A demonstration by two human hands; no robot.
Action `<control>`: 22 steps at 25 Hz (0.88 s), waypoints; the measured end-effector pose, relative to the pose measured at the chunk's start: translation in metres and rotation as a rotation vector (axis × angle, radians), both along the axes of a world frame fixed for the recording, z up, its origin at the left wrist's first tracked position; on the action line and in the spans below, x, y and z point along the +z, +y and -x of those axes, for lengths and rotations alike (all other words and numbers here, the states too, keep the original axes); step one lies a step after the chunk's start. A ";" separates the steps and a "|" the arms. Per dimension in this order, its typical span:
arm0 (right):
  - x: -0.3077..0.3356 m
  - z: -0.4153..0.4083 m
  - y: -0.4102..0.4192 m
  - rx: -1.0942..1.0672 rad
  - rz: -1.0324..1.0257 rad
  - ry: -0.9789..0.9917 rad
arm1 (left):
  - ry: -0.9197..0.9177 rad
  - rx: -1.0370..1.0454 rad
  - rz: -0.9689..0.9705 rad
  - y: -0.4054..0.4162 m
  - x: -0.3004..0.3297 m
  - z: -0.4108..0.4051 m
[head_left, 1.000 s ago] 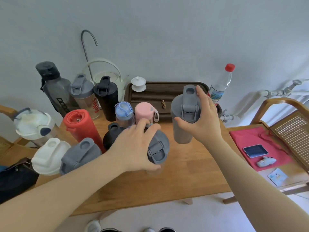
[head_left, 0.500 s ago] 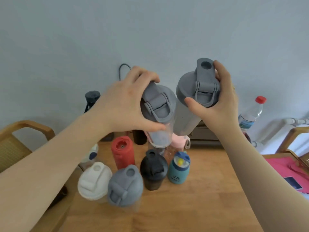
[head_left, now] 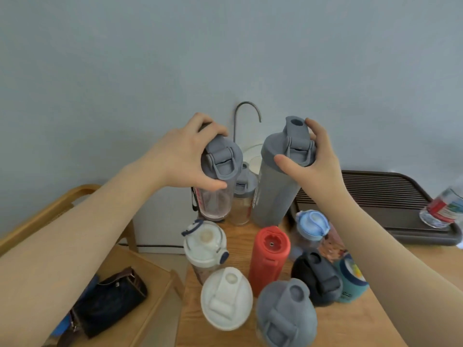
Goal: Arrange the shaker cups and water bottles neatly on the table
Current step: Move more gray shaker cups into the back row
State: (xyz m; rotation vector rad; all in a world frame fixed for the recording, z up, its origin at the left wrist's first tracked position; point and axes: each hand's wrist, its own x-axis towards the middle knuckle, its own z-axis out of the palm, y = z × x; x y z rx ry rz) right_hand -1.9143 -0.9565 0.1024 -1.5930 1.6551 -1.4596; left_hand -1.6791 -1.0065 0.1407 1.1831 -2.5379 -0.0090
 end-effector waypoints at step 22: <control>-0.070 -0.050 -0.044 0.401 -0.773 0.611 | -0.384 -0.358 -0.299 -0.074 -0.134 -0.026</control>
